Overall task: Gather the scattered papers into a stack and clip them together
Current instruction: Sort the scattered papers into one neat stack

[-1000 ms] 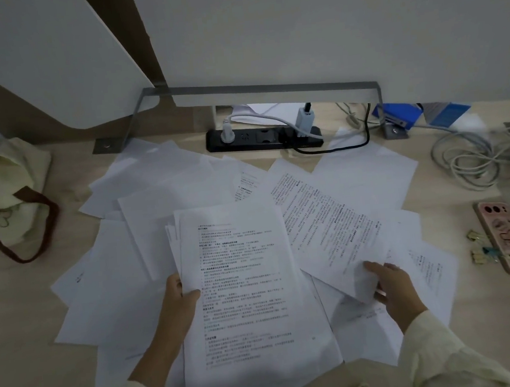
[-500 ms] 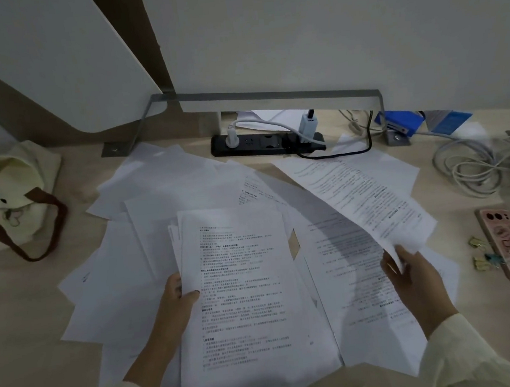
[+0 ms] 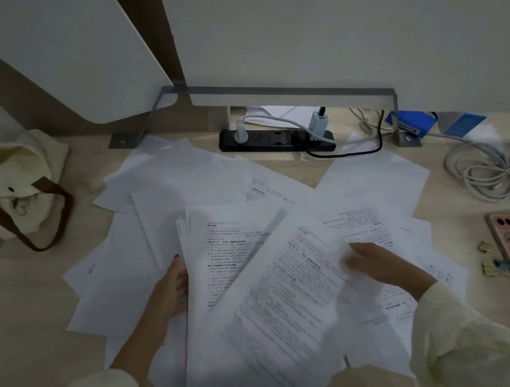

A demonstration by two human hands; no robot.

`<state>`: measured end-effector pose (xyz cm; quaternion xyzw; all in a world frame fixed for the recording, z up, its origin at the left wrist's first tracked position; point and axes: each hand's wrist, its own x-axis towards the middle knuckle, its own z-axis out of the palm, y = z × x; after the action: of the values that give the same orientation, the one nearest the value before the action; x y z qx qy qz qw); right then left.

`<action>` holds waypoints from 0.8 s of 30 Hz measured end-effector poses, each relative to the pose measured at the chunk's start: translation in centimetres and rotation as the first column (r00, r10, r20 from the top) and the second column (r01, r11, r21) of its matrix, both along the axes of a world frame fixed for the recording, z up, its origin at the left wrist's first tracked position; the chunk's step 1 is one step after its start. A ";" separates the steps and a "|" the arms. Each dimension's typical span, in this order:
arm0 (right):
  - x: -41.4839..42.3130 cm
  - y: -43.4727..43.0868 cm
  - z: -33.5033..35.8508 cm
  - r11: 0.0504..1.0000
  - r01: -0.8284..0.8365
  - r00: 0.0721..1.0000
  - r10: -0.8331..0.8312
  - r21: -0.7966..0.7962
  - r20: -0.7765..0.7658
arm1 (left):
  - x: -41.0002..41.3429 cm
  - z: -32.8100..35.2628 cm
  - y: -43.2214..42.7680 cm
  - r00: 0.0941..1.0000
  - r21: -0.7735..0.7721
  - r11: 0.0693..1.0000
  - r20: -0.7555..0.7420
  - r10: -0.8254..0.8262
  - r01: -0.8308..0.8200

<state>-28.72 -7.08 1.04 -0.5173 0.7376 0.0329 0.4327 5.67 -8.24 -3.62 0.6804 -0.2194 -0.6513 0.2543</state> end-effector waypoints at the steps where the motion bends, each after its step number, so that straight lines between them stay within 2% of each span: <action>1: 0.7 -0.9 -0.1 0.997 -0.067 0.994 0.064 -0.033 -0.086 | -0.4 0.4 0.0 0.999 -0.027 0.999 0.029 -0.038 0.038; 4: 3.8 -3.3 -0.2 0.961 -0.232 0.945 0.187 -0.148 -0.269 | -1.1 0.8 0.0 0.983 -0.095 0.985 0.126 -0.133 0.146; 8: 8.8 -5.1 -0.5 0.818 -0.452 0.857 0.288 -0.356 -0.428 | -1.4 0.5 0.5 0.977 -0.165 0.965 0.094 -0.193 0.206; 11: 11.6 -5.3 -1.3 0.685 -0.431 0.898 0.262 -0.587 -0.354 | -2.2 0.5 1.2 0.987 -0.212 0.964 0.055 -0.152 0.160; 12: 12.2 -5.3 -1.6 0.670 -0.396 0.916 0.246 -0.627 -0.317 | -2.5 0.6 1.4 0.989 -0.236 0.961 0.056 -0.136 0.145; 14: 12.3 -5.0 -2.3 0.713 -0.290 0.955 0.170 -0.638 -0.245 | -2.8 1.0 1.5 0.988 -0.287 0.946 0.079 -0.131 0.149; 15: 12.1 -4.8 -2.5 0.755 -0.188 0.978 0.084 -0.628 -0.192 | -2.8 1.3 1.5 0.987 -0.311 0.937 0.092 -0.134 0.156; 17: 10.9 -4.2 -2.7 0.833 0.118 0.988 -0.152 -0.540 -0.018 | -2.8 2.2 1.4 0.985 -0.366 0.916 0.111 -0.134 0.166; 18: 10.1 -3.8 -2.7 0.848 0.297 0.954 -0.277 -0.438 0.111 | -2.7 2.6 1.4 0.984 -0.396 0.903 0.114 -0.134 0.169; 20: 8.7 -2.8 -2.2 0.798 0.581 0.774 -0.482 -0.158 0.411 | -2.6 3.7 1.3 0.987 -0.453 0.877 0.100 -0.129 0.160; 22: 7.7 -1.2 -1.5 0.770 0.633 0.582 -0.542 0.081 0.606 | -2.6 5.0 1.4 0.991 -0.511 0.850 0.066 -0.114 0.132; 24: 7.1 0.3 -0.4 0.824 0.552 0.532 -0.465 0.126 0.708 | -2.7 6.6 1.6 0.995 -0.580 0.810 0.022 -0.093 0.089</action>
<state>-21.58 -6.77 0.62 -0.2745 0.6296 -0.3387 0.6430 2.95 -6.66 2.95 0.5571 -0.4387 -0.5672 0.4188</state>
